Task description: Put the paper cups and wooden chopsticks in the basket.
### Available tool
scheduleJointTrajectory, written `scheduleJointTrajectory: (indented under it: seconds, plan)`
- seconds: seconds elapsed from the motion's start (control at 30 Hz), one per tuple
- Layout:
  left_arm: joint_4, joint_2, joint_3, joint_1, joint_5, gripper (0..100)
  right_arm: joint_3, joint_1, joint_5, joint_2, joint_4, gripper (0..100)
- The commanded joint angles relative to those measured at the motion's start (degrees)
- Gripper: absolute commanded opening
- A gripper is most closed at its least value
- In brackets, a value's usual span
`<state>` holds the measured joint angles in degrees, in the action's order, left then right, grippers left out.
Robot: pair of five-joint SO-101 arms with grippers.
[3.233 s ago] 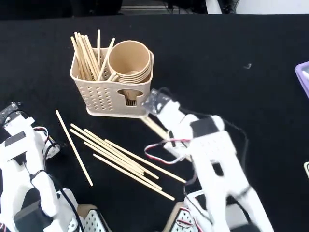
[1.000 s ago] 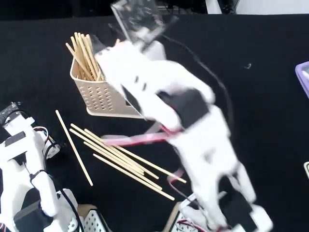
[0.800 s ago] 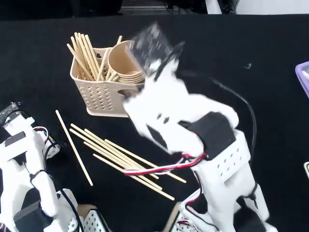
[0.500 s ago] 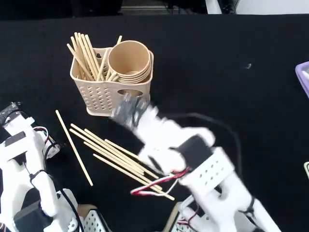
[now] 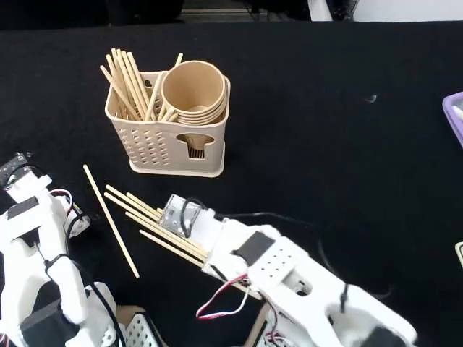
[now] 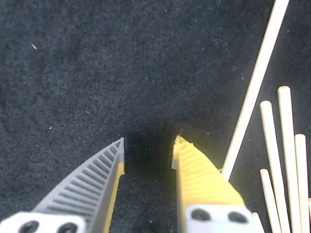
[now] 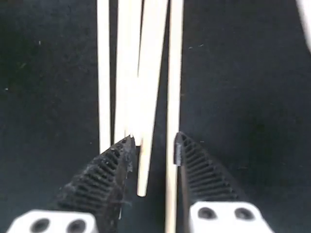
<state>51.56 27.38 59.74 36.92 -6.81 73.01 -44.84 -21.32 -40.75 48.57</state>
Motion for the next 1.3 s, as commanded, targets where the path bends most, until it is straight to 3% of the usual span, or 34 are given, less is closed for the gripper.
scheduleJointTrajectory:
  seconds: [0.0, 0.2, 0.47, 0.87, 1.1, 1.27]
  plan:
    - [-1.0, 1.3, -0.3, 0.0, -0.4, 17, -3.4, -2.3, 2.6, 8.1, -5.5, 16.5]
    - [-1.1, 1.3, -0.3, 0.0, -0.4, 17, -6.3, -2.3, 3.0, 14.4, -6.7, 16.5]
    - [-3.7, 1.8, 1.4, 0.0, -0.4, 17, -7.2, 2.6, 1.5, 14.6, -3.4, 1.5]
    - [-3.6, 1.8, 1.4, -0.1, -0.4, 17, -9.0, 21.5, -13.7, 14.6, 7.2, 1.2]
    - [-3.6, 1.8, 1.4, -0.1, -0.4, 17, -9.9, 38.5, -32.1, 14.6, 6.7, 1.2]
    - [-3.6, 1.8, 1.4, -0.1, -0.4, 17, -10.2, 43.3, -35.0, 14.6, 7.1, 2.2]
